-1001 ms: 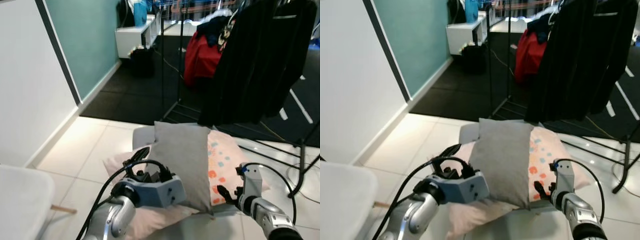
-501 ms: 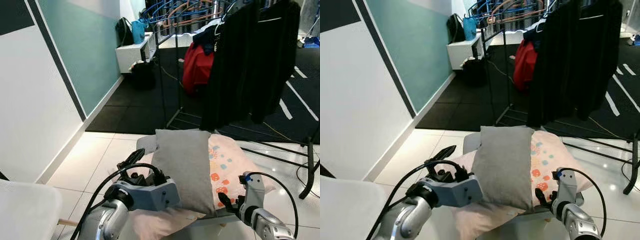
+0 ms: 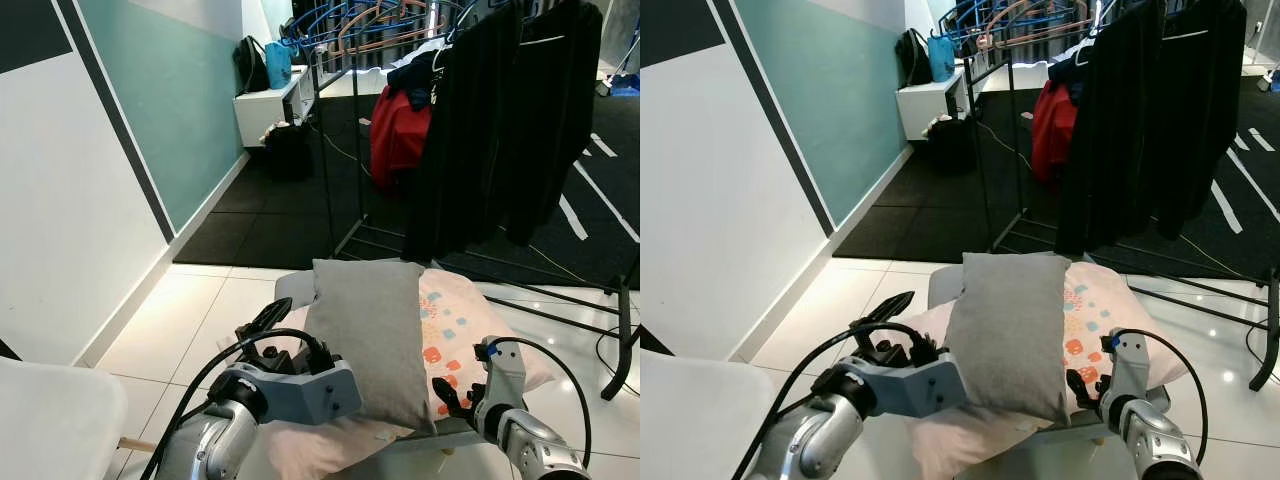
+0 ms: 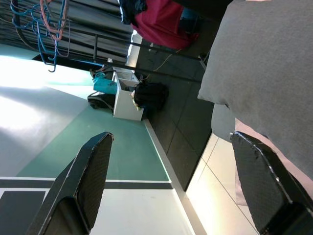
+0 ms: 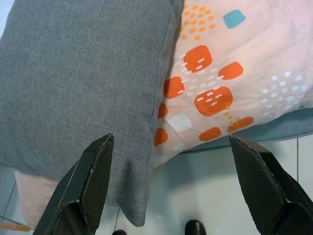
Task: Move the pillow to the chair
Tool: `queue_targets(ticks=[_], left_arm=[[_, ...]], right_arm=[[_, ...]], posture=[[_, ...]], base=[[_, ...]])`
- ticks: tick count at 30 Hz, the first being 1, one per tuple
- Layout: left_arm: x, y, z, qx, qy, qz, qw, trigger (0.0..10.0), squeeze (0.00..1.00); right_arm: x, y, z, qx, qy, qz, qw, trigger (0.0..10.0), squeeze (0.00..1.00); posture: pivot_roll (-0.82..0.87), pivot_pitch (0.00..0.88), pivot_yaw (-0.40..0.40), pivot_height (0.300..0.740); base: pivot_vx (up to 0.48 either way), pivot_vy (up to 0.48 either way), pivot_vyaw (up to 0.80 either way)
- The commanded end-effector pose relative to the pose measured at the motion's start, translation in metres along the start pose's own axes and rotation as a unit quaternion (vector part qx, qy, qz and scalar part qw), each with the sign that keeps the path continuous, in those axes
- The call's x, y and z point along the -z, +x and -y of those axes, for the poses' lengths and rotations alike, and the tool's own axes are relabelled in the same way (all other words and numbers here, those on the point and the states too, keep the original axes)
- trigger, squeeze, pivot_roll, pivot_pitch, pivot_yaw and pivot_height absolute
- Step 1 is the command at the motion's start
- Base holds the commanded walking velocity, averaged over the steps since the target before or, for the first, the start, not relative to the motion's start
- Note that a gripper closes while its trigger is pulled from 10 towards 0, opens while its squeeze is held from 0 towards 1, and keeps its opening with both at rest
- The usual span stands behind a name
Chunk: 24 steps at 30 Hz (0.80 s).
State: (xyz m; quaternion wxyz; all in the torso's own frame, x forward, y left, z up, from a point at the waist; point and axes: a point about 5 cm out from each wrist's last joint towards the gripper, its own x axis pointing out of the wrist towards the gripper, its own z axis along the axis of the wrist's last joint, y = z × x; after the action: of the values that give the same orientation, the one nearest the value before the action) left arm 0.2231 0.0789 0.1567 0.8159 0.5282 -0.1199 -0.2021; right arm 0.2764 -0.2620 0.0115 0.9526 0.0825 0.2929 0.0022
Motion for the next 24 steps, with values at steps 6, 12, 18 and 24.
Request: queue_targets(ticks=[6,12,18,24], left_arm=[[0.006,0.0,0.0,0.01,0.005,-0.006,1.0,10.0,0.0],[0.006,0.0,0.0,0.01,0.004,-0.005,1.0,10.0,0.0],[0.005,0.001,0.001,0.009,0.002,-0.005,1.0,10.0,0.0],[0.004,0.001,0.001,0.009,0.003,-0.003,1.0,10.0,0.0]], right_arm=[[-0.006,0.001,0.0,-0.002,0.012,0.014,1.0,10.0,0.0],[-0.006,-0.001,0.003,0.003,0.02,0.017,1.0,10.0,0.0],[-0.008,0.001,0.001,0.0,0.015,0.016,1.0,10.0,0.0],[-0.011,0.001,0.002,0.0,0.015,0.019,1.0,10.0,0.0]], posture=[[-0.13,0.03,0.083,0.74],[-0.14,0.022,0.081,0.74],[-0.14,0.024,0.075,0.74],[-0.15,0.027,0.071,0.74]], base=[[0.0,0.0,0.0],[0.0,0.0,0.0],[0.0,0.0,0.0],[0.0,0.0,0.0]])
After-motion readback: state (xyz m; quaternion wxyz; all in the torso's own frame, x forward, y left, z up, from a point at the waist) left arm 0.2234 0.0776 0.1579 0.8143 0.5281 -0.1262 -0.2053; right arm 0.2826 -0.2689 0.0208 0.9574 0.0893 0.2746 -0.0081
